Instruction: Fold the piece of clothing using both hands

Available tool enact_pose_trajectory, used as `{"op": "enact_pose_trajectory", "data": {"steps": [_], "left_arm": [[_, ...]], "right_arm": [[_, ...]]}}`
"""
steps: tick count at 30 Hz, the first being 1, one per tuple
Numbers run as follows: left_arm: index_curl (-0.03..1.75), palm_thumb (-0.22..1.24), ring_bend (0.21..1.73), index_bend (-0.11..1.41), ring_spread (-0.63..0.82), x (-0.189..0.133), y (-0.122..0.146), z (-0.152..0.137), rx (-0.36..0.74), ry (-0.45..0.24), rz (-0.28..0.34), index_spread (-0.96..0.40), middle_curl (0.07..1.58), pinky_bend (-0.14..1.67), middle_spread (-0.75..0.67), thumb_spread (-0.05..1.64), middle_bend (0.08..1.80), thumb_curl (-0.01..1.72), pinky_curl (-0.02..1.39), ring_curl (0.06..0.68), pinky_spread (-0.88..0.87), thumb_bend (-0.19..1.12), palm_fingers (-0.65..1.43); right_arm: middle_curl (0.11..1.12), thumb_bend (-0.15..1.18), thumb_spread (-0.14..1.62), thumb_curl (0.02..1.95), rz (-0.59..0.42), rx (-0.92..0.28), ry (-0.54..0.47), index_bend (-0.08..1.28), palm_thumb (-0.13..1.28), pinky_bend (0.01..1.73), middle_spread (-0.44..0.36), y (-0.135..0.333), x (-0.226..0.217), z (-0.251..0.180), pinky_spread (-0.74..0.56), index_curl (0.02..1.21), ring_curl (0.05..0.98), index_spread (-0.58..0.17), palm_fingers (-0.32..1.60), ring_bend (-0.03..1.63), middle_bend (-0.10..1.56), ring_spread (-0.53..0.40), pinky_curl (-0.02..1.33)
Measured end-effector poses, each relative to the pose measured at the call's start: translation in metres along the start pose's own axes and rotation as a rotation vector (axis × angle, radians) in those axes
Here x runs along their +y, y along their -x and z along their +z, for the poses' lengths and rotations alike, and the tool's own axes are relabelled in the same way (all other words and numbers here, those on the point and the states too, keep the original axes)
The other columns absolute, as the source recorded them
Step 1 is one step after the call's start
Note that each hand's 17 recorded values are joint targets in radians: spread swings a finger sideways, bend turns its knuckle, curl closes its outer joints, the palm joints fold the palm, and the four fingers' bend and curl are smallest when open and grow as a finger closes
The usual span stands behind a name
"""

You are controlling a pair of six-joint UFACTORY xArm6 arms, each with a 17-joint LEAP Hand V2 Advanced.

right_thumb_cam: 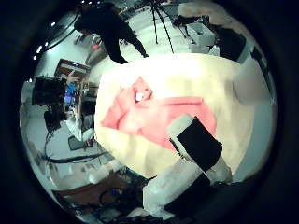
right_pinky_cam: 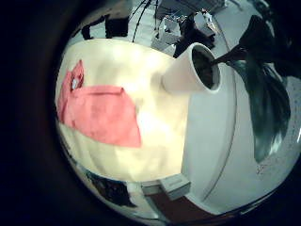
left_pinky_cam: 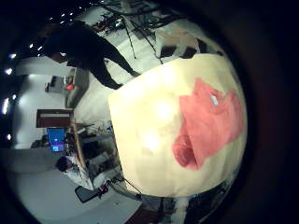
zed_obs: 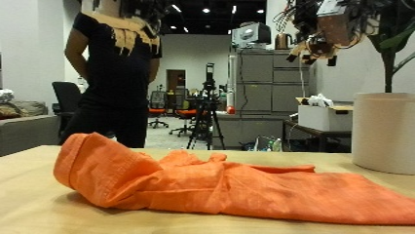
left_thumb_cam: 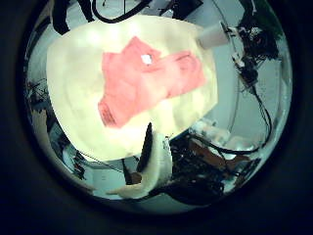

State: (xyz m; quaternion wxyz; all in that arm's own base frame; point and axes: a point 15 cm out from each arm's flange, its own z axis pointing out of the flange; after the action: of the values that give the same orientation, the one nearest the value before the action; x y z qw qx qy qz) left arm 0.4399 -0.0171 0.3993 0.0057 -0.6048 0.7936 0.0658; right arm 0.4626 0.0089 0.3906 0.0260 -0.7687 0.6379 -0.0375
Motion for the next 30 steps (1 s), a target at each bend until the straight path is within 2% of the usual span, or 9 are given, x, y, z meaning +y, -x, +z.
{"op": "enact_pose_trajectory", "data": {"steps": [5, 10, 15, 17, 20, 25, 30], "left_arm": [[0.41, 0.19, 0.49, 0.17, 0.46, 0.034, -0.025, 0.021, 0.042, 0.034, 0.032, 0.11, 0.34, 0.43, 0.29, 1.29, 0.25, 0.30, 0.31, 0.254, 0.47, -0.01, 0.04], [0.39, 0.21, 0.46, 0.17, 0.46, 0.068, -0.047, 0.048, 0.051, 0.055, 0.065, 0.10, 0.34, 0.40, 0.29, 1.29, 0.23, 0.28, 0.30, 0.247, 0.47, -0.01, 0.06], [0.37, 0.24, 0.44, 0.18, 0.46, 0.084, -0.068, 0.070, 0.051, 0.055, 0.105, 0.09, 0.34, 0.37, 0.27, 1.29, 0.23, 0.27, 0.28, 0.239, 0.47, -0.01, 0.10], [0.37, 0.26, 0.43, 0.18, 0.46, 0.091, -0.071, 0.080, 0.040, 0.060, 0.116, 0.08, 0.34, 0.36, 0.26, 1.28, 0.22, 0.27, 0.28, 0.238, 0.47, -0.01, 0.12], [0.37, 0.28, 0.42, 0.18, 0.45, 0.099, -0.070, 0.081, 0.024, 0.048, 0.120, 0.08, 0.34, 0.35, 0.25, 1.28, 0.21, 0.27, 0.28, 0.237, 0.46, -0.01, 0.13], [0.36, 0.30, 0.41, 0.17, 0.46, 0.112, -0.070, 0.087, 0.018, 0.070, 0.117, 0.08, 0.34, 0.33, 0.24, 1.27, 0.20, 0.26, 0.28, 0.234, 0.46, -0.01, 0.14], [0.35, 0.32, 0.40, 0.17, 0.45, 0.119, -0.069, 0.095, 0.005, 0.089, 0.123, 0.08, 0.34, 0.32, 0.23, 1.28, 0.20, 0.26, 0.27, 0.232, 0.45, -0.01, 0.15]], "right_arm": [[0.45, -0.02, 1.41, 0.23, -0.048, -0.014, 0.092, 0.27, 0.62, 0.45, -0.040, 0.004, 0.039, 0.019, 0.24, 0.49, 0.365, -0.369, 0.04, 0.63, 0.48, 0.000, 0.54], [0.38, -0.02, 1.31, 0.23, -0.078, -0.031, 0.229, 0.18, 0.56, 0.42, -0.013, 0.000, 0.080, 0.069, 0.28, 0.43, 0.316, -0.373, 0.00, 0.53, 0.35, 0.072, 0.48], [0.36, -0.02, 1.24, 0.23, -0.097, 0.059, 0.341, 0.16, 0.53, 0.41, -0.004, -0.026, 0.111, 0.113, 0.30, 0.38, 0.289, -0.370, 0.00, 0.47, 0.29, 0.125, 0.45], [0.35, -0.02, 1.21, 0.24, -0.106, 0.078, 0.351, 0.16, 0.53, 0.41, -0.007, -0.031, 0.113, 0.126, 0.31, 0.36, 0.281, -0.368, 0.01, 0.45, 0.27, 0.131, 0.44], [0.35, -0.02, 1.17, 0.25, -0.121, 0.083, 0.372, 0.15, 0.53, 0.40, -0.012, -0.034, 0.115, 0.147, 0.31, 0.34, 0.272, -0.367, 0.02, 0.43, 0.26, 0.131, 0.42], [0.34, -0.02, 1.11, 0.26, -0.132, 0.134, 0.431, 0.15, 0.54, 0.40, 0.006, -0.048, 0.122, 0.167, 0.29, 0.31, 0.268, -0.370, 0.04, 0.43, 0.23, 0.129, 0.40], [0.34, -0.02, 1.08, 0.27, -0.136, 0.141, 0.420, 0.15, 0.55, 0.40, 0.018, -0.055, 0.118, 0.191, 0.29, 0.30, 0.264, -0.366, 0.04, 0.42, 0.22, 0.133, 0.39]]}}
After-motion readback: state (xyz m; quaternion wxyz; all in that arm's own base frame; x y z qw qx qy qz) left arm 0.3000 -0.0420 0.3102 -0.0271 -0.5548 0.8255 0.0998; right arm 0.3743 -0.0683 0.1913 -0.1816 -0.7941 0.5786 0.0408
